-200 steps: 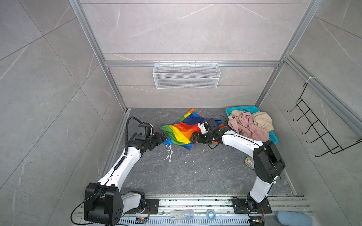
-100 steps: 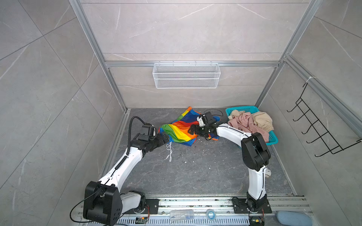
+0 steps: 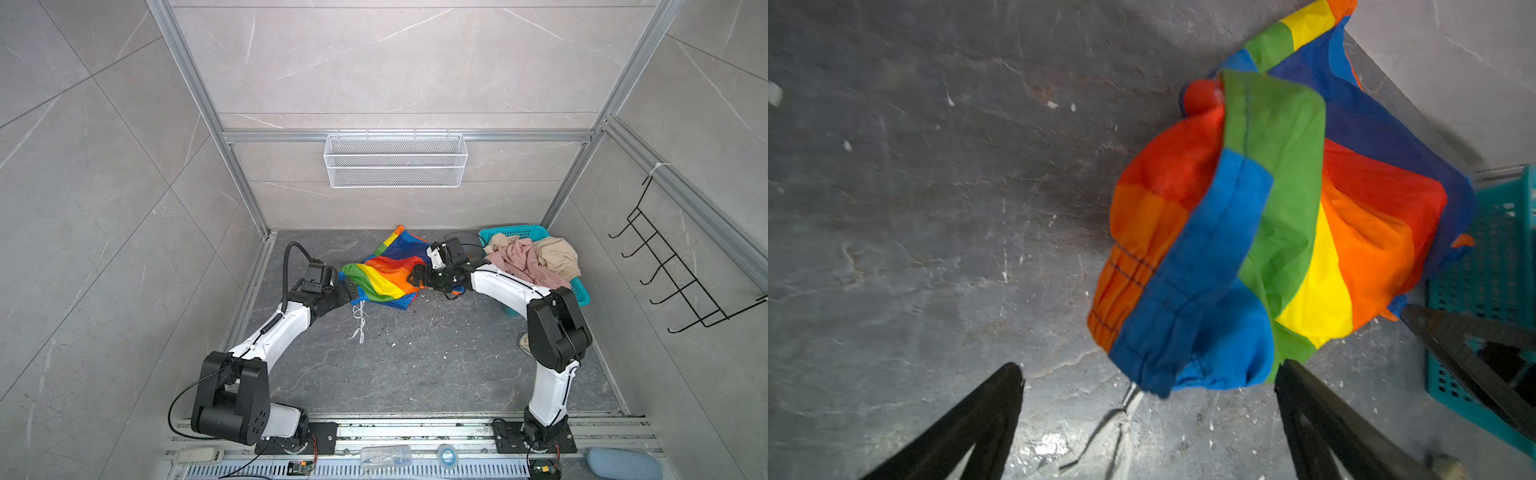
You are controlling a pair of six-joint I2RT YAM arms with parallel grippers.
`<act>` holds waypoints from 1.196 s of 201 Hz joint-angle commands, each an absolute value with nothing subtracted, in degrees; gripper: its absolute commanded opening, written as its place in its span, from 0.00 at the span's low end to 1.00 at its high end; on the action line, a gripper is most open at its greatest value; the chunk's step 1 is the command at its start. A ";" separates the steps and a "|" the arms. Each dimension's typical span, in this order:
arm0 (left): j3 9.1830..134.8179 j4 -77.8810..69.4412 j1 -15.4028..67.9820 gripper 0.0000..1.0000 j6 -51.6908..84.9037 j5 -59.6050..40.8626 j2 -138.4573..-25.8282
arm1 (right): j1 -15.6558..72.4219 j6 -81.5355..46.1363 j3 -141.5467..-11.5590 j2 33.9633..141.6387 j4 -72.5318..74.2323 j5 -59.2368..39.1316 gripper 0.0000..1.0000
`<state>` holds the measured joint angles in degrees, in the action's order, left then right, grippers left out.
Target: Fold and stack the shorts
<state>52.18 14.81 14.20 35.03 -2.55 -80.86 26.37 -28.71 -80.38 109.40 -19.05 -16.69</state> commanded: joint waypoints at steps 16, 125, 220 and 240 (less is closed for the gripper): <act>53.81 8.27 13.73 0.81 30.68 1.25 -84.20 | 25.40 -27.03 -76.28 104.98 -18.28 -16.69 0.99; 63.91 12.64 13.87 0.00 30.14 -14.92 -84.86 | 24.79 -28.90 -62.08 96.47 -13.74 -19.24 0.99; 70.13 16.63 13.93 0.00 31.20 -20.48 -77.22 | 24.80 -28.52 -51.68 87.59 -13.44 -18.75 1.00; 71.12 17.07 13.91 0.00 31.68 -20.82 -76.51 | 24.82 -29.56 -52.95 89.11 -12.58 -18.38 0.99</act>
